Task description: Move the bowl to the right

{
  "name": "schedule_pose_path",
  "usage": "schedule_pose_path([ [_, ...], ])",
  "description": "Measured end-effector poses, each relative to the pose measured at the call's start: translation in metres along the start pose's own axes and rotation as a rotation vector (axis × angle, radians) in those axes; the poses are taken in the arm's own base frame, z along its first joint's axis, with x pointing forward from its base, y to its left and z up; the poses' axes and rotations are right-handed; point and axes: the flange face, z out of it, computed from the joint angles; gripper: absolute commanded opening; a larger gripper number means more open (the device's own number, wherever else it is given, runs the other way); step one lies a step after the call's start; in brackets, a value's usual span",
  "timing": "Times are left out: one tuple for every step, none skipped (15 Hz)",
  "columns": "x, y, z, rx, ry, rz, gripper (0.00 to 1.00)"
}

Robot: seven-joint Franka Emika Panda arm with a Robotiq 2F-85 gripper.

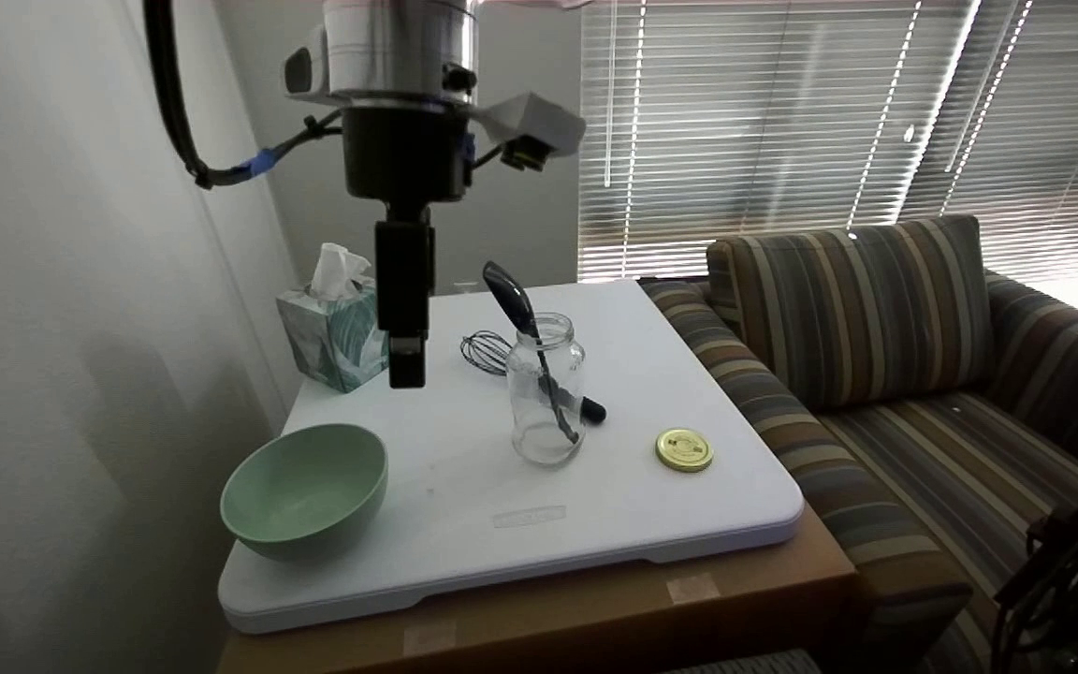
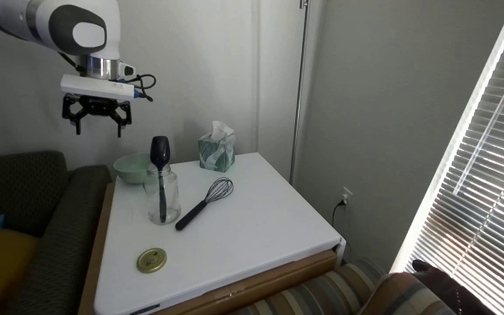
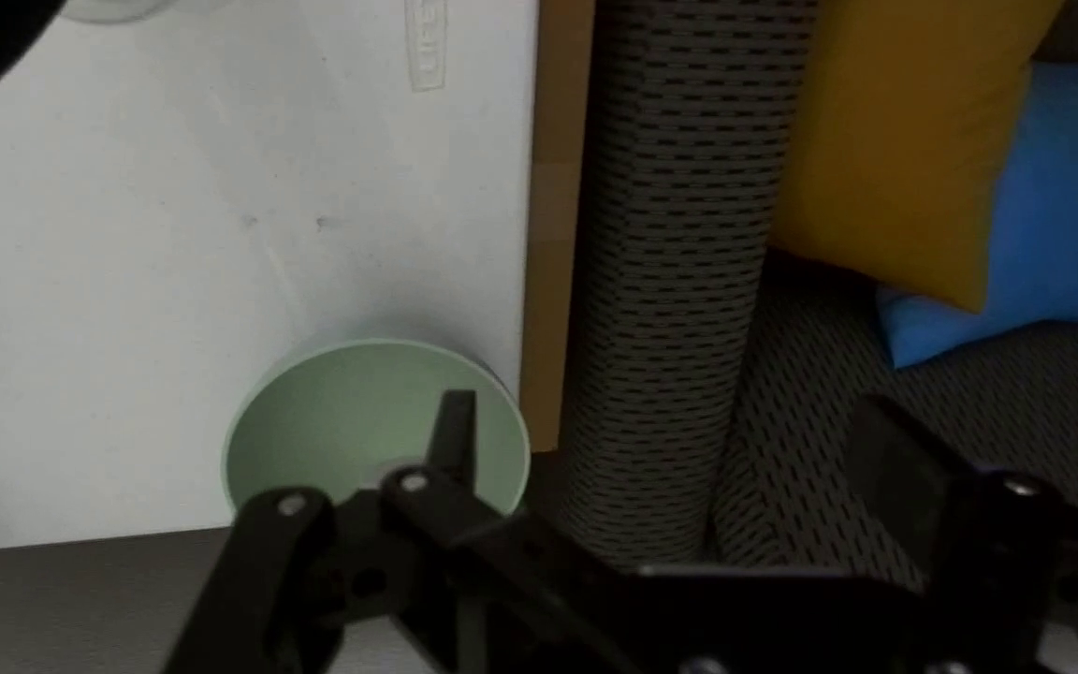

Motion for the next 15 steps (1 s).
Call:
schedule_pose_path([
  [0.006, 0.004, 0.004, -0.003, 0.003, -0.006, 1.00],
  [0.011, 0.006, 0.010, -0.001, 0.006, -0.010, 1.00],
  [0.016, 0.007, 0.017, 0.002, 0.008, -0.015, 1.00],
  [0.022, 0.006, 0.026, 0.007, 0.006, -0.021, 1.00],
  [0.028, 0.004, 0.037, 0.009, -0.001, -0.028, 1.00],
  [0.033, 0.001, 0.049, 0.008, -0.014, -0.034, 1.00],
  [0.039, -0.003, 0.062, 0.003, -0.029, -0.041, 1.00],
  [0.044, -0.007, 0.074, -0.004, -0.045, -0.049, 1.00],
  [0.050, -0.012, 0.086, -0.014, -0.059, -0.058, 1.00],
  [0.056, -0.016, 0.097, -0.025, -0.072, -0.068, 1.00],
  [0.061, -0.020, 0.107, -0.036, -0.081, -0.076, 1.00],
  [0.067, -0.023, 0.115, -0.048, -0.088, -0.082, 1.00],
  [0.072, -0.026, 0.121, -0.061, -0.092, -0.088, 1.00],
  [0.077, -0.028, 0.126, -0.075, -0.095, -0.092, 1.00],
  [0.082, -0.030, 0.130, -0.091, -0.097, -0.097, 1.00],
])
